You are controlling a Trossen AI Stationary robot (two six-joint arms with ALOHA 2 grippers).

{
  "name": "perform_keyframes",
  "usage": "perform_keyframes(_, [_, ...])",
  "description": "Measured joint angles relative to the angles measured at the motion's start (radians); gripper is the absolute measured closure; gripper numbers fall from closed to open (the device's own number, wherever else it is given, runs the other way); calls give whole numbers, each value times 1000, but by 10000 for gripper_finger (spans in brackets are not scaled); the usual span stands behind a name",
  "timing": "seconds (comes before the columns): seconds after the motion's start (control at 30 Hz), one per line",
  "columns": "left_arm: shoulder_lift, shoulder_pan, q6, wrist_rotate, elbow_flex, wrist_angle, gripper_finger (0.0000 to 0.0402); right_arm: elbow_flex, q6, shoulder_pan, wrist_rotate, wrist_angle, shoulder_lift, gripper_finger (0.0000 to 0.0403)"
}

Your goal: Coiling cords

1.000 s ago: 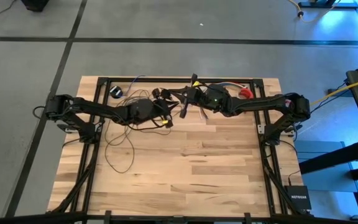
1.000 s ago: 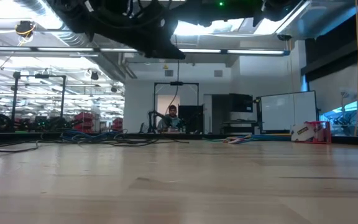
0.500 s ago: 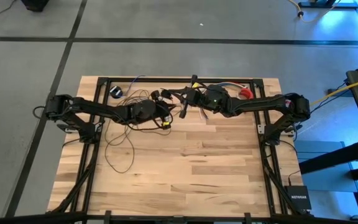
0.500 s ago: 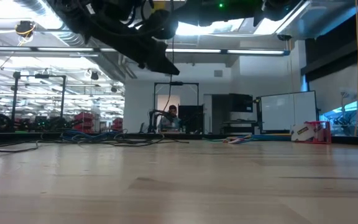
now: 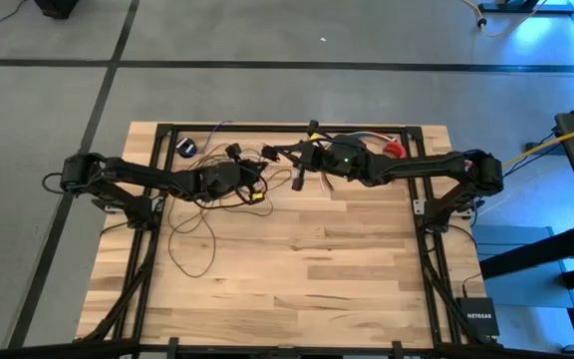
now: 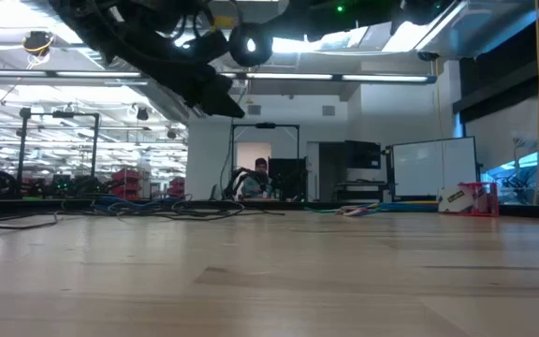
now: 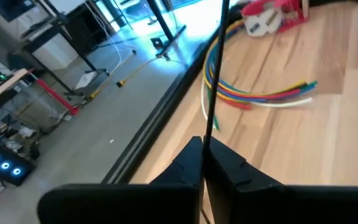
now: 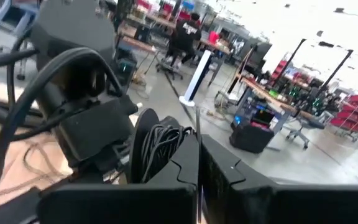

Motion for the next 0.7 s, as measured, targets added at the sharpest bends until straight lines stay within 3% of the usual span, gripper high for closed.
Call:
perform_keyframes(0.3, [-88,8,5,-1,-37,-12,398,0,-17,-1,-99,-33,-8,394])
perform_keyframes(0.7, [-224,7,-8,-6,-38,-18,398,2,-174,0,-30,-148,-11,394])
